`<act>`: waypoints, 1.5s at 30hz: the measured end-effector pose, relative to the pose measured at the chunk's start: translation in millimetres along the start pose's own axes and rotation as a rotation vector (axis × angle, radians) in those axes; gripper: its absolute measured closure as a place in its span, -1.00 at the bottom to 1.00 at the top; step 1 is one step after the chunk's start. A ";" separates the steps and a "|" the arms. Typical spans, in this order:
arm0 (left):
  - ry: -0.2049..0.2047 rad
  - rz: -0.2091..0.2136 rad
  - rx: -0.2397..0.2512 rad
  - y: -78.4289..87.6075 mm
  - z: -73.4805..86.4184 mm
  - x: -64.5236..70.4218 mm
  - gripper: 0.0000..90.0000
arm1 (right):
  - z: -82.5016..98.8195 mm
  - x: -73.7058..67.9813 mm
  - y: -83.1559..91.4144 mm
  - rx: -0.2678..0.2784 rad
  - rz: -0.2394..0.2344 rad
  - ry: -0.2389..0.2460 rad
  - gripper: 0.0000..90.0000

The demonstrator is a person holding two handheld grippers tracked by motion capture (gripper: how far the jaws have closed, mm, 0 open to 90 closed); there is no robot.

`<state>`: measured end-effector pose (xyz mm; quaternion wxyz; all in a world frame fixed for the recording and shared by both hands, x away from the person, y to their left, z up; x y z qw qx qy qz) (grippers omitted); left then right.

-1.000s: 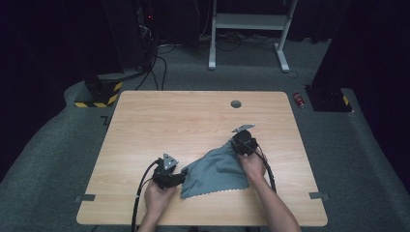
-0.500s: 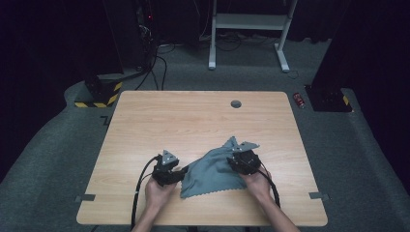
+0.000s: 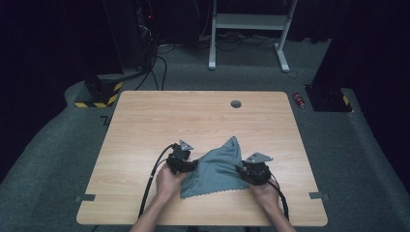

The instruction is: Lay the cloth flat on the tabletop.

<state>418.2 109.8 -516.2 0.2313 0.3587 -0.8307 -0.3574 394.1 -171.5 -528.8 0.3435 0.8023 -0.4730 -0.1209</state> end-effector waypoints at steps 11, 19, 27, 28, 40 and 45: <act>-0.032 0.030 -0.017 5.9 -12.9 3.3 0.98 | 1.6 0.8 0.0 0.007 -0.006 -0.010 0.39; -0.099 0.080 0.113 36.5 -22.5 23.7 1.00 | 1.5 0.9 0.0 0.005 -0.007 -0.012 0.39; -0.251 0.247 -0.030 16.9 5.6 80.1 0.99 | 1.6 1.0 -0.1 0.006 -0.005 -0.010 0.38; -0.253 0.267 -0.061 10.8 9.3 82.8 0.99 | 1.6 1.0 -0.1 0.007 -0.005 -0.010 0.38; -0.106 0.217 0.023 30.7 6.3 50.9 0.56 | 1.6 1.0 0.0 0.006 -0.005 -0.010 0.37; -0.012 0.193 0.049 26.1 1.9 34.7 0.52 | 1.5 0.9 0.0 0.005 -0.005 -0.012 0.37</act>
Point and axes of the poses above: each handheld gripper's, and its own axes: y roughly backward along the jaws, z roughly out of its underside, x roughly to its right, the point moved 1 cm from there along -y, roughly forward along the jaws, and after that the axes turned 9 degrees about z, right-handed, at the moved point
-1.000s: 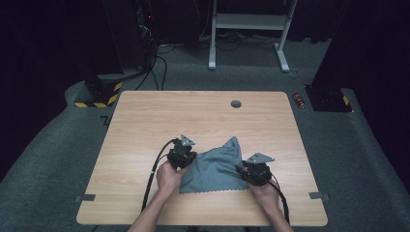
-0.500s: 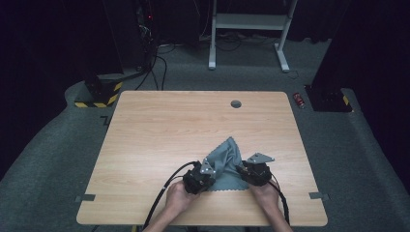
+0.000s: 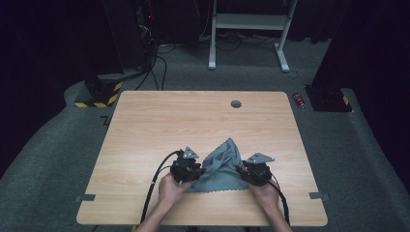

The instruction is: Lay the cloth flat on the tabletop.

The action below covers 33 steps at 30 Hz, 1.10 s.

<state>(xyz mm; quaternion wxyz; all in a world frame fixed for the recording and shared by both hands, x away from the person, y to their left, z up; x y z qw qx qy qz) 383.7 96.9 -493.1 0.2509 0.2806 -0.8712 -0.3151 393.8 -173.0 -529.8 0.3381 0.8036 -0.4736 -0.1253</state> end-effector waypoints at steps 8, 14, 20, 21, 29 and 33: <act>0.041 -0.039 -0.014 -18.0 -9.2 -10.2 0.45 | 0.0 -0.1 0.0 0.000 0.000 0.000 0.37; 0.018 -0.045 -0.056 -34.6 -14.9 -7.1 0.53 | 0.0 0.0 0.0 0.000 0.001 0.000 0.37; -0.010 -0.055 -0.051 -39.1 -17.3 -7.4 0.96 | 0.0 0.1 0.0 0.001 0.001 0.001 0.37; -0.024 -0.063 -0.060 -38.8 -18.9 -7.2 0.97 | 0.0 0.0 0.0 0.001 0.001 0.001 0.37; -0.091 -0.149 -0.009 -14.5 -45.3 -14.0 0.98 | 0.1 -0.1 0.0 0.001 0.003 0.000 0.37; -0.105 -0.222 -0.010 -9.3 -53.5 -25.8 0.98 | 0.0 -0.3 0.1 0.000 0.003 -0.001 0.37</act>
Point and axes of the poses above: each handheld gripper's, and its own axes: y roughly backward along the jaws, z roughly out of its underside, x roughly to its right, the point moved 1 cm from there along -y, roughly forward along the jaws, and after that the axes turned 9 degrees about z, right-handed, at the moved point
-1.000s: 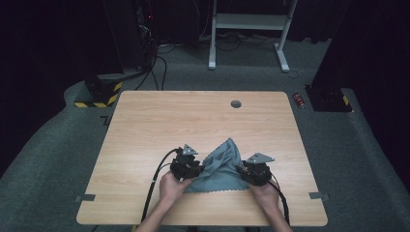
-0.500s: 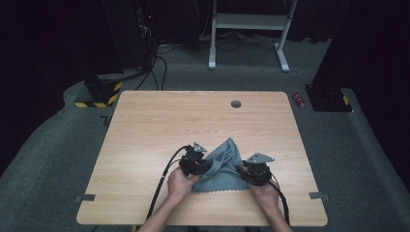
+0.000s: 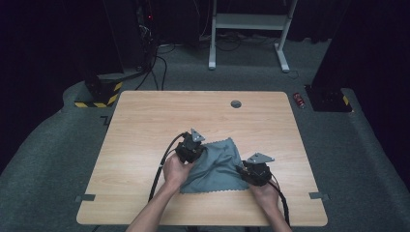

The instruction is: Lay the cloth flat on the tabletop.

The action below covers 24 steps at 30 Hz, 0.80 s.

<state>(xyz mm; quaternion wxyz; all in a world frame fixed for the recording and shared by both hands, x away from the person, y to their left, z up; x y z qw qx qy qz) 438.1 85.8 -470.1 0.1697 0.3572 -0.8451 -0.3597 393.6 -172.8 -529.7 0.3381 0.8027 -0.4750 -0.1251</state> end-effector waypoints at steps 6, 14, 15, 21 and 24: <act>0.064 0.001 -0.052 -12.6 9.6 -12.7 0.92 | 0.0 -0.1 0.0 0.001 0.001 0.000 0.37; 0.107 0.006 -0.082 -6.0 31.1 -12.3 0.42 | 0.0 -0.3 0.1 0.000 0.002 -0.001 0.37; 0.110 0.007 -0.091 -7.3 33.5 -12.3 0.41 | 0.0 -0.3 0.1 0.000 0.002 -0.001 0.37; 0.133 0.043 -0.109 -18.2 39.0 -13.8 0.69 | 0.0 -0.2 0.0 0.001 0.002 -0.001 0.37; 0.073 0.030 -0.112 -11.7 38.1 -9.1 0.95 | 0.0 -0.4 0.1 0.000 0.002 -0.002 0.37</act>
Point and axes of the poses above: each handheld gripper's, and its own axes: y roughly backward along the jaws, z roughly out of its underside, x roughly to its right, the point moved 1 cm from there along -y, roughly forward along the jaws, and after that the axes turned 9 degrees about z, right-handed, at the moved point
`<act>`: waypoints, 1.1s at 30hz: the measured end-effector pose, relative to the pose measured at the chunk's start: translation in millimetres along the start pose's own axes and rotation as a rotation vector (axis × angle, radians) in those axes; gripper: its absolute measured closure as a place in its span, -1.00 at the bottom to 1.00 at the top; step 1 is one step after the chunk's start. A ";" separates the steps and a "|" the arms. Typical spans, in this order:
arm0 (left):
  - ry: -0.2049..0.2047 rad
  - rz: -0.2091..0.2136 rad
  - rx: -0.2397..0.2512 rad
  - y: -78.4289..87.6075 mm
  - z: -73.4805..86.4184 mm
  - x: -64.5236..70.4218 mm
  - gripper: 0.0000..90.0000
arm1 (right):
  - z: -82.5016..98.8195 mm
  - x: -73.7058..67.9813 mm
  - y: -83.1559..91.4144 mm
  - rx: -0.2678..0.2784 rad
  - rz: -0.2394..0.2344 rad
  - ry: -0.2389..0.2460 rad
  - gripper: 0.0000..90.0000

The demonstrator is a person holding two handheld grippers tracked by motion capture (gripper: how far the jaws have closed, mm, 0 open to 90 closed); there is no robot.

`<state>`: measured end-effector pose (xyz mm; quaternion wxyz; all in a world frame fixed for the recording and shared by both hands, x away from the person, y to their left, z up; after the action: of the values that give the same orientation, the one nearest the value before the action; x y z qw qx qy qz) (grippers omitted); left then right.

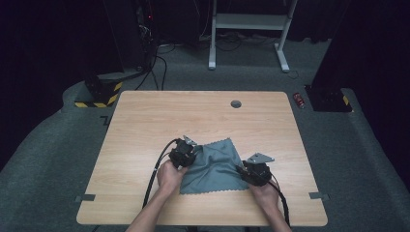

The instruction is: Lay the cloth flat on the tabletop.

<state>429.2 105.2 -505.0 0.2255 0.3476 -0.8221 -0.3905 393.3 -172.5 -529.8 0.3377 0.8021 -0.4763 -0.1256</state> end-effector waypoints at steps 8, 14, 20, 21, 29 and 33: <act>-0.065 -0.052 0.006 31.5 21.8 6.3 0.97 | 0.0 0.1 0.0 0.001 0.000 0.004 0.38; -0.056 0.011 -0.020 25.0 42.8 14.0 0.95 | 0.0 -0.1 0.0 0.002 0.002 0.007 0.39; -0.020 0.046 0.035 31.0 49.0 13.5 0.69 | -6.0 1.9 1.9 -0.012 -0.004 0.014 0.45; -0.002 0.047 0.053 33.0 49.0 10.8 0.66 | -8.4 2.8 3.7 0.002 -0.009 0.007 0.47; 0.153 0.034 0.120 33.4 42.1 -13.3 0.57 | -47.5 10.4 -6.2 0.031 -0.066 -0.044 0.58; 0.143 0.015 0.090 22.1 37.4 -12.8 0.57 | -58.1 10.3 -26.0 -0.007 -0.063 -0.045 0.64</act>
<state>405.0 142.9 -510.8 0.2708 0.3781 -0.8232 -0.3256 446.6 -148.4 -502.7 0.3255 0.8124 -0.4580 -0.1560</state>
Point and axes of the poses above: each handheld gripper's, and its own axes: y roughly backward along the jaws, z roughly out of its underside, x roughly to its right, the point moved 1 cm from there along -y, roughly forward along the jaws, and after that the axes turned 9 degrees about z, right-handed, at the moved point
